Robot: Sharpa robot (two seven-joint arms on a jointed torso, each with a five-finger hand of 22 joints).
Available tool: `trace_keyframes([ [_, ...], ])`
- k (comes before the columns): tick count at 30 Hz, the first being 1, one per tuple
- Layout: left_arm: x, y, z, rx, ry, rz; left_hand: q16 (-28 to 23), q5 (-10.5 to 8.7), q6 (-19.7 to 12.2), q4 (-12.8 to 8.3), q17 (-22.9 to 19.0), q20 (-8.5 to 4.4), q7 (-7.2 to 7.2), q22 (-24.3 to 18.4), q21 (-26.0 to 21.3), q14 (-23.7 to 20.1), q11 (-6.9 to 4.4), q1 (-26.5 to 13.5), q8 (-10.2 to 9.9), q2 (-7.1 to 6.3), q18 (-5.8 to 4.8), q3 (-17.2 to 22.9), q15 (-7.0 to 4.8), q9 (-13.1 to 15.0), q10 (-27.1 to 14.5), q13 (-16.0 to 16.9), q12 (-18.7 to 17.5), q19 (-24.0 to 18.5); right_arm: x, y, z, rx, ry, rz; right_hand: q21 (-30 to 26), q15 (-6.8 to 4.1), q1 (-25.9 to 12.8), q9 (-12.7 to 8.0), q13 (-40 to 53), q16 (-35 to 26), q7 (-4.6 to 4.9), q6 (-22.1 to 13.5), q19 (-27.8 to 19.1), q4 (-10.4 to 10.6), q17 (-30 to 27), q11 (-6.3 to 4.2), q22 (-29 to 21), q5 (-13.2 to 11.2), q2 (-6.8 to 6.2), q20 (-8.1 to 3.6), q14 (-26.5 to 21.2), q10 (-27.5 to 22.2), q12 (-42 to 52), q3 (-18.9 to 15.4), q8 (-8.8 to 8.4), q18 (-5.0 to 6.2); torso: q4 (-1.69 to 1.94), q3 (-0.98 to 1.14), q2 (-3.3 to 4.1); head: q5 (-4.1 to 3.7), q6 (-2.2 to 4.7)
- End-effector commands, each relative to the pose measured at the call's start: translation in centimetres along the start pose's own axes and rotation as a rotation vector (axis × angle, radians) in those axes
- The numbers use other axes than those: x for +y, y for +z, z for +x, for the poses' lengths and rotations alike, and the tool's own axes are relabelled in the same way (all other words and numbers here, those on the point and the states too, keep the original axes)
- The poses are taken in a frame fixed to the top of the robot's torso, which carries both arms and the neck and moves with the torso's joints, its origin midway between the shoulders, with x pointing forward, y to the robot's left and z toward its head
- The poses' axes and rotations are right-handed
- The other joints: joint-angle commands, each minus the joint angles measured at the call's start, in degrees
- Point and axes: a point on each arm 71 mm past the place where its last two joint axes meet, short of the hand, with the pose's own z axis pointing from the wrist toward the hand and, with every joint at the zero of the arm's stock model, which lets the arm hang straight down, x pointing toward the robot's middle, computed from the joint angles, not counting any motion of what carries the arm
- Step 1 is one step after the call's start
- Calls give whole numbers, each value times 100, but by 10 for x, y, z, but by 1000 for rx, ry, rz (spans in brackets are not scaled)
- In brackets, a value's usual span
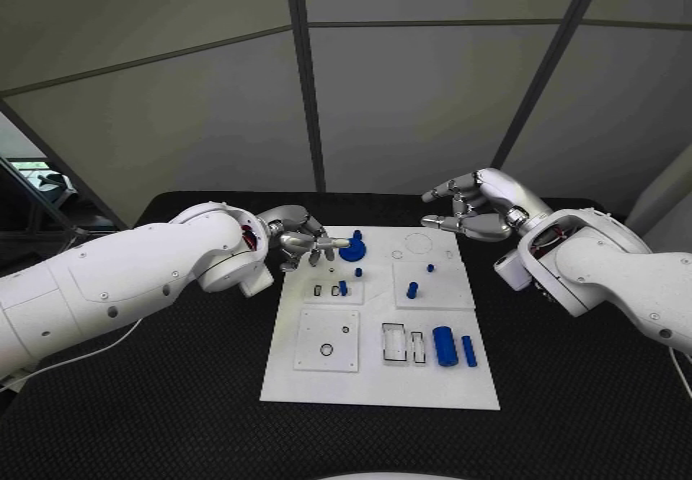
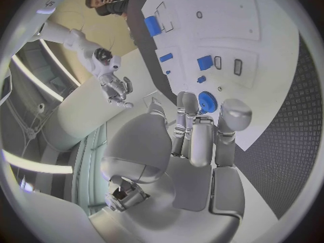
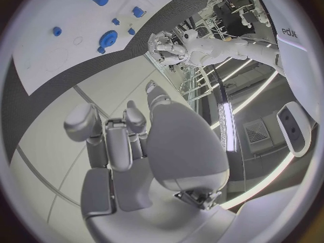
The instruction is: Assemble the parts on the task board
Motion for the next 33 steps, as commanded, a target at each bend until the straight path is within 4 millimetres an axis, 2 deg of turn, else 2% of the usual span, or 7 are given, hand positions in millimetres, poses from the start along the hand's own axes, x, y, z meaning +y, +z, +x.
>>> trace_keyframes([
  [1, 5, 6, 3, 11, 192, -161, 129, 41, -72, 9, 713, -13, -14, 240, 161, 282, -18, -55, 121, -27, 116, -58, -41, 87, 134, 236, 221, 104, -4, -1, -2, 27, 43, 33, -53, -23, 20, -10, -23, -48, -9, 51, -38, -24, 217, 1, -29, 106, 36, -5, 251, -47, -42, -31, 27, 98, 11, 26, -65, 13, -40],
  [4, 1, 13, 8, 16, 219, -190, 188, 32, -79, 13, 782, -23, -32, 372, 247, 315, -28, -114, 190, -17, 95, -105, -54, 137, 203, 349, 328, 159, -7, -1, -4, 24, 39, 45, -59, -25, 23, -11, -27, -53, -10, 53, -37, -25, 212, 0, -35, 124, 38, -7, 251, -45, -45, -32, 30, 99, 7, 36, -75, 27, -63],
  [6, -1, 17, 11, 22, 234, -207, 323, -66, -81, 15, 949, -37, -47, 619, 402, 390, -48, -228, 250, 10, 54, -165, -67, 183, 316, 523, 479, 279, -9, 0, -5, 25, 37, 51, -74, -27, 24, -12, -37, -64, -12, 55, -44, -24, 198, -2, -58, 143, 40, -10, 249, -48, -53, -35, 34, 103, -1, 41, -74, 34, -79],
  [10, -4, 24, 17, 37, 255, -230, 423, -229, -92, 14, 1077, -52, -63, 811, 523, 444, -59, -349, 304, 41, 22, -231, -82, 231, 404, 676, 608, 365, -11, 0, -5, 31, 31, 60, -105, -29, 30, -13, -72, -87, -14, 57, -65, -26, 167, -5, -111, 159, 43, -12, 242, -71, -82, -35, 39, 112, 20, 32, -49, 10, -51],
  [12, -5, 25, 18, 44, 261, -236, 427, -232, -93, 14, 1081, -53, -64, 817, 527, 446, -59, -352, 306, 42, 21, -233, -82, 233, 408, 684, 615, 367, -12, 1, -5, 33, 26, 61, -108, -29, 31, -13, -76, -89, -14, 57, -67, -27, 164, -5, -117, 160, 43, -12, 242, -74, -86, -35, 39, 113, 16, 37, -47, 23, -61],
  [25, -10, 37, 28, 108, 296, -248, 417, -232, -107, 6, 1066, -56, -66, 819, 531, 438, -62, -363, 323, 60, 23, -243, -85, 252, 405, 697, 628, 359, -11, 4, -2, 45, 17, 64, -135, -33, 30, -13, -97, -102, -18, 68, -77, -22, 153, -8, -153, 192, 50, -16, 240, -83, -105, -40, 51, 118, 12, 19, -27, 26, -96],
  [33, -14, 39, 33, 132, 308, -241, 405, -177, -128, -3, 1052, -57, -64, 806, 523, 429, -60, -326, 334, 71, 27, -239, -83, 270, 375, 682, 614, 338, -12, 5, -2, 43, 13, 72, -180, -42, 35, -21, -123, -130, -24, 72, -76, -13, 131, -17, -200, 346, 46, -27, 241, -78, -128, -56, 70, 122, 8, 18, -20, 28, -127],
])
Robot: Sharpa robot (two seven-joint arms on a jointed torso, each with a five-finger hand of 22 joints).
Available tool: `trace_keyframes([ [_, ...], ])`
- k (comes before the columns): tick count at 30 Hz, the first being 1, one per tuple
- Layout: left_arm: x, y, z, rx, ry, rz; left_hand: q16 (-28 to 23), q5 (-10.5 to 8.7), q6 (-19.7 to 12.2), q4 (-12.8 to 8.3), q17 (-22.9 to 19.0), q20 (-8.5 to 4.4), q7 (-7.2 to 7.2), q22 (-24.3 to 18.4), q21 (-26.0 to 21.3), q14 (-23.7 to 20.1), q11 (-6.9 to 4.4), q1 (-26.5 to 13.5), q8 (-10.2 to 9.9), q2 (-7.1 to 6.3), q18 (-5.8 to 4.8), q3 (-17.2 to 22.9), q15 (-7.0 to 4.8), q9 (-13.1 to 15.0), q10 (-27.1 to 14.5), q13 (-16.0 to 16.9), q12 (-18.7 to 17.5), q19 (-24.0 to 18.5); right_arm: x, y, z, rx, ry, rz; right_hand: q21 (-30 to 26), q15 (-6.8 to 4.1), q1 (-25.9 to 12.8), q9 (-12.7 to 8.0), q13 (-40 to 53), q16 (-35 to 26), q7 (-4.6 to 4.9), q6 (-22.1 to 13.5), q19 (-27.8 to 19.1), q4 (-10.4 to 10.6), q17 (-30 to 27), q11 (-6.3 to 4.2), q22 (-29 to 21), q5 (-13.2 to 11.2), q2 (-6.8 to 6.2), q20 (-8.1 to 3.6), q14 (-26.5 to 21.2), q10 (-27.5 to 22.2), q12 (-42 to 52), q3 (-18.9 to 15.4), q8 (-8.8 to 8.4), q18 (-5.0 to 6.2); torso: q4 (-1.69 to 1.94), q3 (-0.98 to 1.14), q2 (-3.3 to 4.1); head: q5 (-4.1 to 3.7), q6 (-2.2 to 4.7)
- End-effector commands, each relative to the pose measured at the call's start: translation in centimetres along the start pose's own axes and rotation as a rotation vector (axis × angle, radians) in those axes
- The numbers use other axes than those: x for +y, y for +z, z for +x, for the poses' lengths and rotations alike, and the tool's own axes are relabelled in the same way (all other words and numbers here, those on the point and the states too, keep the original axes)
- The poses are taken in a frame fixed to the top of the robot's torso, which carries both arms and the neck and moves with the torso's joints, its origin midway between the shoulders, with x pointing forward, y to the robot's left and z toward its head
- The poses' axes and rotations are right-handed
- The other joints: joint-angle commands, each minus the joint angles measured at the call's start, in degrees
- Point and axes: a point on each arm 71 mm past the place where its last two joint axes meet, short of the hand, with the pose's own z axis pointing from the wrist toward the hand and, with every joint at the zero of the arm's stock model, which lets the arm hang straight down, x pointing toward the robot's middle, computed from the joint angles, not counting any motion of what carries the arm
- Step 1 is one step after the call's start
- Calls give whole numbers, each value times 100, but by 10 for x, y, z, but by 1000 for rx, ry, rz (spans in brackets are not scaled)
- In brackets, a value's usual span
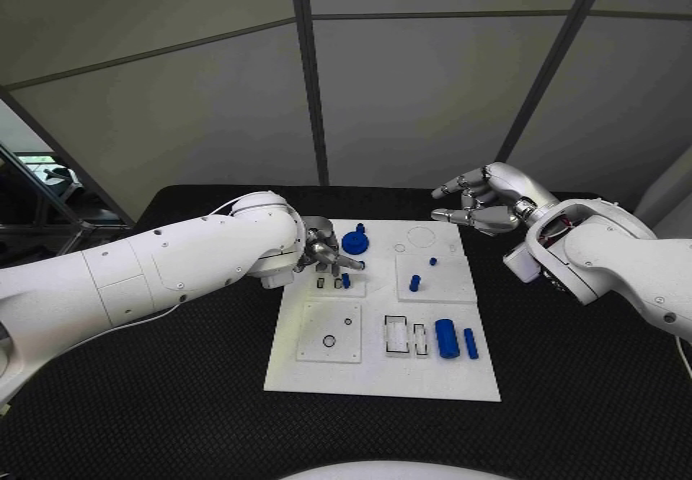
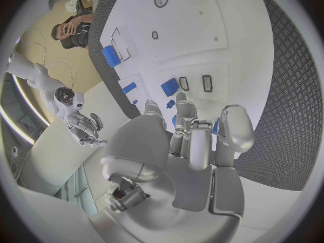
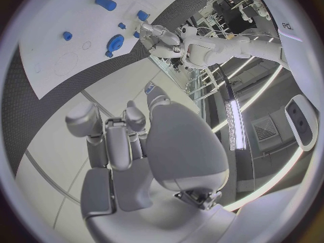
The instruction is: Assemble the parts on the task board
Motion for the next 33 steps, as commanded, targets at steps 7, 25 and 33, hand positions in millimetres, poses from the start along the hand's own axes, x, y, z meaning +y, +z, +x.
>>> trace_keyframes([
  [7, -4, 1, 3, 38, 38, 1, -27, 88, -72, -20, 1051, -15, 9, 4, -9, 386, -3, 43, 42, 10, 24, -17, -37, 31, -48, -2, -12, -12, 1, 2, 1, 8, -5, 3, -39, -44, 23, -11, -9, -29, -5, 52, -20, 13, 135, -7, -4, 69, 46, -20, 244, -23, -34, -46, 24, 30, 4, -3, 7, -9, -23],
  [25, -8, 4, 6, 70, 52, 13, -42, 145, -95, -44, 1033, -11, 8, 13, -9, 374, -2, 202, 69, 26, 27, 13, -35, 67, -88, -27, -35, -36, 2, 6, 4, 13, -3, 4, -59, -45, 8, -13, -24, -34, -6, 53, -27, 29, 132, -8, -34, 107, 52, -22, 245, -30, -46, -51, 30, 35, 4, -9, 24, -25, -87],
  [33, -9, 5, 7, 79, 57, 11, -35, 174, -108, -74, 1043, -11, 4, 54, 9, 377, -6, 405, 92, 72, 24, 85, -37, 101, -80, -2, -19, -38, 2, 7, 5, 14, -3, 3, -71, -46, 4, -14, -36, -40, -8, 57, -29, 38, 126, -9, -49, 134, 60, -24, 245, -35, -55, -52, 35, 37, 5, -9, 26, -41, -103],
])
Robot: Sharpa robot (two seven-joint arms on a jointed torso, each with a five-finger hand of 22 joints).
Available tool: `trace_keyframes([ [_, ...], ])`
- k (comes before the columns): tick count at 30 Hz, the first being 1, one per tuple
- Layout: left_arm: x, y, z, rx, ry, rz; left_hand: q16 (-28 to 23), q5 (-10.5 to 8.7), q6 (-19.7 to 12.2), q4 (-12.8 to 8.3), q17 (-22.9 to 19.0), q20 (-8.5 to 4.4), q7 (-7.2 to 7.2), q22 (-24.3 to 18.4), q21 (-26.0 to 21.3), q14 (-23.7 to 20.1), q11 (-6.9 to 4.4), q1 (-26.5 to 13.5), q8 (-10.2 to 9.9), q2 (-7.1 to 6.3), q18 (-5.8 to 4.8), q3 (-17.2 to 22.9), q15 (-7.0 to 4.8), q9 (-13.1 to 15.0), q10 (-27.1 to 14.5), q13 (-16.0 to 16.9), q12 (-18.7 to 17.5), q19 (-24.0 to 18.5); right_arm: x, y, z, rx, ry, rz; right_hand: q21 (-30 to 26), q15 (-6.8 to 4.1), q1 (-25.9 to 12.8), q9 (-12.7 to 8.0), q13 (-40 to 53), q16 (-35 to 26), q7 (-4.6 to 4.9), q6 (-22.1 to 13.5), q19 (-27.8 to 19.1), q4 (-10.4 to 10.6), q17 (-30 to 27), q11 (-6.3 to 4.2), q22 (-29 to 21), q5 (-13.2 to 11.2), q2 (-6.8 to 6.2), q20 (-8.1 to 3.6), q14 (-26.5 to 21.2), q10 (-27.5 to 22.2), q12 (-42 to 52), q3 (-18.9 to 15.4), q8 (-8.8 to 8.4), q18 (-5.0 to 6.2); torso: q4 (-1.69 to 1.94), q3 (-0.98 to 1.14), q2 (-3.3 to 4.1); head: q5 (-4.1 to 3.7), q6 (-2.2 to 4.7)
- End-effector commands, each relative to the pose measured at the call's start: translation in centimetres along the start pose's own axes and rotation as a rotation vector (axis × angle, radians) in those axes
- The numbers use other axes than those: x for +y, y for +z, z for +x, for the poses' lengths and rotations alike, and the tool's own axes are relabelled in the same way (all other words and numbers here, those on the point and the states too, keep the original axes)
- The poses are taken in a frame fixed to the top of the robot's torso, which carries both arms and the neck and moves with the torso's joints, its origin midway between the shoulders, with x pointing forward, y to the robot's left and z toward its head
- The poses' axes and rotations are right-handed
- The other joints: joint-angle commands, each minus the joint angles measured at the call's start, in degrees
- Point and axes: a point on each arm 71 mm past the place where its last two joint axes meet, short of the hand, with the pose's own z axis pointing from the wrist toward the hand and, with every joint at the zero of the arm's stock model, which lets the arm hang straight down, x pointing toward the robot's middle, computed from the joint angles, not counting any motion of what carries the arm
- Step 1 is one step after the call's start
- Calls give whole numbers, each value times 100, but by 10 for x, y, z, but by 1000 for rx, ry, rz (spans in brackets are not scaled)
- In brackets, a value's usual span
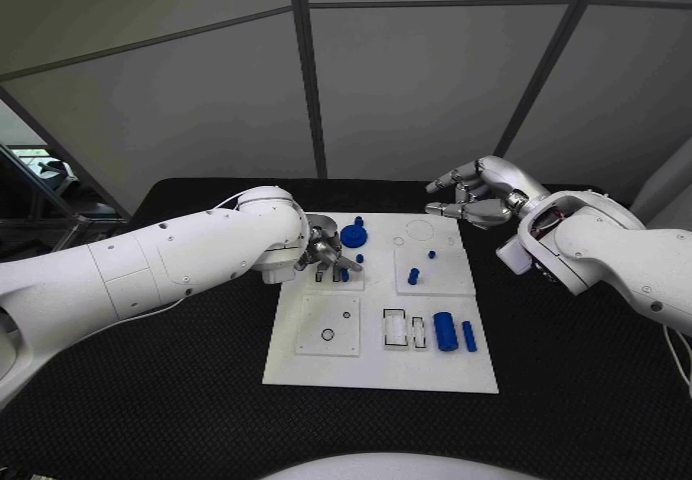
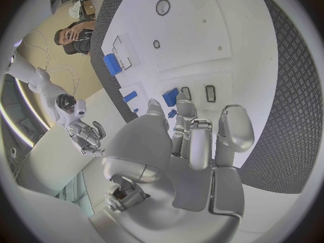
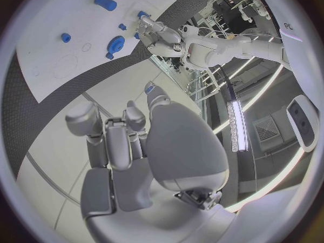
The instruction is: Assemble the parts on the task board
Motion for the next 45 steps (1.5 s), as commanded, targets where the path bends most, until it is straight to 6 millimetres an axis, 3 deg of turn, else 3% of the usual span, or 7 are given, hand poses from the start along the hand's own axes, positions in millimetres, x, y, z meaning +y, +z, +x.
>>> trace_keyframes([
  [1, -1, 0, 0, 16, 15, 5, 1, 38, -39, -40, 1045, -12, -8, 16, 10, 378, -9, 153, 45, 31, 26, 66, -38, 17, -37, 8, 5, -40, 1, 1, 0, 4, -3, -5, -24, -46, 4, -10, -5, -19, 13, 36, -32, 10, 127, -10, -12, 24, 60, -24, 245, -36, -34, -23, 37, 39, 1, -2, 6, -3, -9],
  [23, -8, 0, 2, 14, 13, 15, 12, 46, -105, -253, 1061, -38, -48, 113, 36, 382, -48, 858, 32, 313, 22, 716, -70, 74, -40, 27, -21, -52, 2, 4, 2, 7, -1, -12, -47, -50, 14, -10, -17, -31, 9, 46, -37, 12, 117, -13, -42, 86, 58, -27, 243, -45, -45, -23, 50, 43, 4, -3, 6, -3, -79],
  [33, -6, -1, 2, 19, -39, 32, 24, 57, -185, -514, 1079, -79, -96, 169, 45, 389, -100, 1373, -22, 351, 19, 1453, -117, 82, -62, 32, -79, -54, 2, 5, 3, 11, -1, -8, -75, -53, 25, -14, -32, -44, 6, 52, -35, 19, 110, -17, -70, 226, 44, -32, 242, -60, -58, -26, 66, 46, 6, -5, 4, -5, -89],
  [36, -5, -2, 2, 16, -71, 39, 32, 51, -211, -572, 1090, -93, -88, 204, 56, 394, -98, 1472, -27, 232, 14, 1914, -118, 99, -54, 28, -112, -50, 1, 5, 3, 13, -2, -7, -81, -54, 27, -15, -33, -43, 6, 52, -37, 20, 112, -17, -79, 246, 43, -33, 243, -61, -59, -25, 68, 47, 13, -4, 7, -7, -91],
  [41, -1, -5, 0, -8, -148, 40, -23, 18, -226, -411, 1025, -72, -34, 175, -12, 362, -78, 1017, 48, -467, 33, 3494, -80, 205, -90, -176, -289, -109, 0, 5, 3, 15, -2, -4, -82, -54, 29, -15, -37, -46, 6, 51, -34, 22, 109, -18, -78, 266, 42, -34, 242, -63, -61, -24, 69, 47, 19, -4, 3, 0, -88],
  [44, 2, -8, -1, -19, -193, 37, -30, 17, -235, -478, 1017, -66, -44, 187, -25, 360, -84, 817, 94, -690, 37, 4094, -72, 256, -91, -207, -305, -109, -1, 5, 2, 16, -3, 0, -85, -54, 29, -16, -38, -47, 6, 51, -36, 23, 109, -18, -82, 273, 42, -34, 242, -64, -62, -23, 70, 47, 28, -5, 2, 6, -85],
  [45, 3, -9, -1, -23, -201, 36, -30, -9, -238, -542, 1018, -37, -7, 212, -34, 361, -84, 461, 161, -919, 20, 4699, -84, 322, -64, -210, -287, -104, -1, 5, 2, 16, -3, 1, -85, -54, 29, -16, -38, -47, 6, 51, -36, 23, 109, -18, -82, 273, 42, -34, 242, -64, -62, -23, 70, 47, 27, -5, 3, 8, -86],
])
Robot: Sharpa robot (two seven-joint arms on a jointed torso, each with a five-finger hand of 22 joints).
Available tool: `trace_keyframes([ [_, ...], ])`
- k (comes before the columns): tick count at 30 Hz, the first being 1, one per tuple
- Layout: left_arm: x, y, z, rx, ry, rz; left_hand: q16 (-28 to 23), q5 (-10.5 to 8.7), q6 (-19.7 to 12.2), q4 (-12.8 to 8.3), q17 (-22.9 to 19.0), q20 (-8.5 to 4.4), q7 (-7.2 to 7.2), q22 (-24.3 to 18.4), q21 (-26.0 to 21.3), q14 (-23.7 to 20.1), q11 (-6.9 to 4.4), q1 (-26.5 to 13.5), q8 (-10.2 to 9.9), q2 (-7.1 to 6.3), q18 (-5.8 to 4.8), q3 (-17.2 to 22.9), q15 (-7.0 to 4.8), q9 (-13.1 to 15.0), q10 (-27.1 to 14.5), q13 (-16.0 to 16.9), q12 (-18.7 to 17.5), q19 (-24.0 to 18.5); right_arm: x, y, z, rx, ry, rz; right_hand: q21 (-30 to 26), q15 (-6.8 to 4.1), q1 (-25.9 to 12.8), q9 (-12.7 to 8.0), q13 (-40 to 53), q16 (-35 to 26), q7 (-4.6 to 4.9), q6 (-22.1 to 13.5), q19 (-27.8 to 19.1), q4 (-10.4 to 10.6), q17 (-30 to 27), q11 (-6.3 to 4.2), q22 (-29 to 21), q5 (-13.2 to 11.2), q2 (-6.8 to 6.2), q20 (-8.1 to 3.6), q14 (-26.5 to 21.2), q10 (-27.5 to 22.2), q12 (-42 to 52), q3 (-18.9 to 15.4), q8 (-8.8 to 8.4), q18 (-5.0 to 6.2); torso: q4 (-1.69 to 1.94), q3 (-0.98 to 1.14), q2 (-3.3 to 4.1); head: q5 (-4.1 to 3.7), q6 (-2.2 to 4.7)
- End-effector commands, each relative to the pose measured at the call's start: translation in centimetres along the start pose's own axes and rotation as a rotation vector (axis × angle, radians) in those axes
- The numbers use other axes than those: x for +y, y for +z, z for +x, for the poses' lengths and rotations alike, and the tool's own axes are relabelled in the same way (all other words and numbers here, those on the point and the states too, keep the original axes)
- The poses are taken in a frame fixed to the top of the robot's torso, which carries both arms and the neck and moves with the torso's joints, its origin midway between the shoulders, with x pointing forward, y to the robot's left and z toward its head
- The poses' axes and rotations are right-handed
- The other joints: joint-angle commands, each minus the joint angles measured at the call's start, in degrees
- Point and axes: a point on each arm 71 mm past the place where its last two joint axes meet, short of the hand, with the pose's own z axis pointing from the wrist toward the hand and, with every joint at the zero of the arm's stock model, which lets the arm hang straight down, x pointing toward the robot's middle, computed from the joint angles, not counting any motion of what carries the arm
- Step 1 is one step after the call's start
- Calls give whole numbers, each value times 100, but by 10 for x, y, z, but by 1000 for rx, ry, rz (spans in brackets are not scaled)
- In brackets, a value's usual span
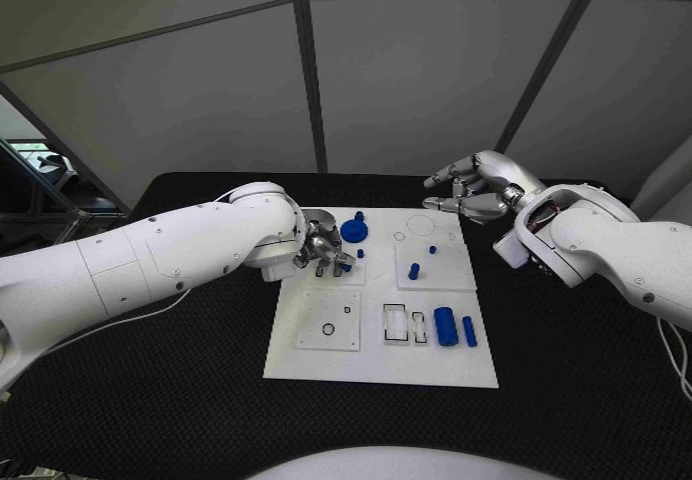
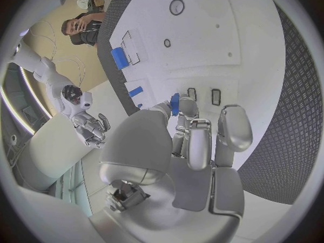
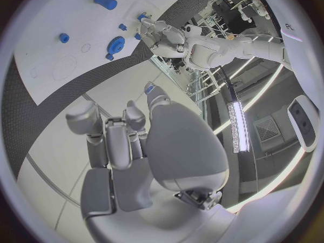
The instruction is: Assemble the parts on the task board
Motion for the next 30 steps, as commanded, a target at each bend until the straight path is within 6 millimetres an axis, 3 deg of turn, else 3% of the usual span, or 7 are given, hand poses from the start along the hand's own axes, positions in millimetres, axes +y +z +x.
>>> trace_keyframes([
  [1, 0, -3, -2, -29, -101, 12, -29, -48, -17, -696, 1019, 14, 19, 43, -21, 362, 21, -407, 99, -307, 28, 1349, 3, 85, 16, -9, -7, -37, 0, 1, 0, 9, -3, -3, -41, -54, 30, -7, -4, -24, 6, 51, -17, 24, 107, 3, -13, 51, 41, -14, 241, -42, -37, -23, 25, 49, 5, 2, -2, 20, 5],
  [9, 4, -10, -3, -62, -125, 3, 9, -54, -29, -859, 1066, 9, 7, 126, 12, 386, 19, -631, 166, -402, 18, 1712, -4, 147, 49, 11, 36, 8, 0, 1, 0, 11, -4, 1, -42, -54, 30, -8, -5, -26, 6, 50, -16, 26, 105, 3, -14, 64, 41, -15, 241, -43, -38, -22, 26, 49, 10, 3, 2, 42, 6],
  [15, 6, -15, -3, -106, -75, -20, 81, -69, -71, -961, 1154, -3, -5, 251, 81, 429, 6, -825, 291, -451, -6, 1982, -18, 237, -16, -176, -23, 84, 0, 1, 0, 13, -3, 1, -42, -54, 30, -8, -5, -26, 6, 50, -16, 26, 105, 3, -14, 64, 41, -15, 241, -43, -38, -22, 26, 49, -3, 10, 8, 79, 0],
  [19, 7, -17, -2, -132, -40, -31, 82, -81, -90, -985, 1153, -7, -7, 284, 99, 429, 4, -874, 327, -459, -12, 2050, -20, 261, -10, -175, 3, 104, 0, 1, 0, 15, -3, 2, -43, -55, 29, -8, -6, -26, 6, 50, -14, 29, 107, 3, -13, 80, 42, -15, 241, -43, -38, -22, 27, 48, 7, 10, 5, 92, -21],
  [30, 11, -15, 2, -155, 11, -68, 123, -102, -122, -1037, 1204, -13, -13, 342, 131, 453, -3, -969, 405, -465, -23, 2183, -26, 310, 23, -141, 88, 139, 0, 2, 1, 17, -3, 1, -43, -55, 29, -8, -6, -26, 6, 50, -14, 29, 107, 3, -13, 80, 42, -15, 241, -43, -38, -22, 27, 48, -12, 1, 8, 113, -55],
])
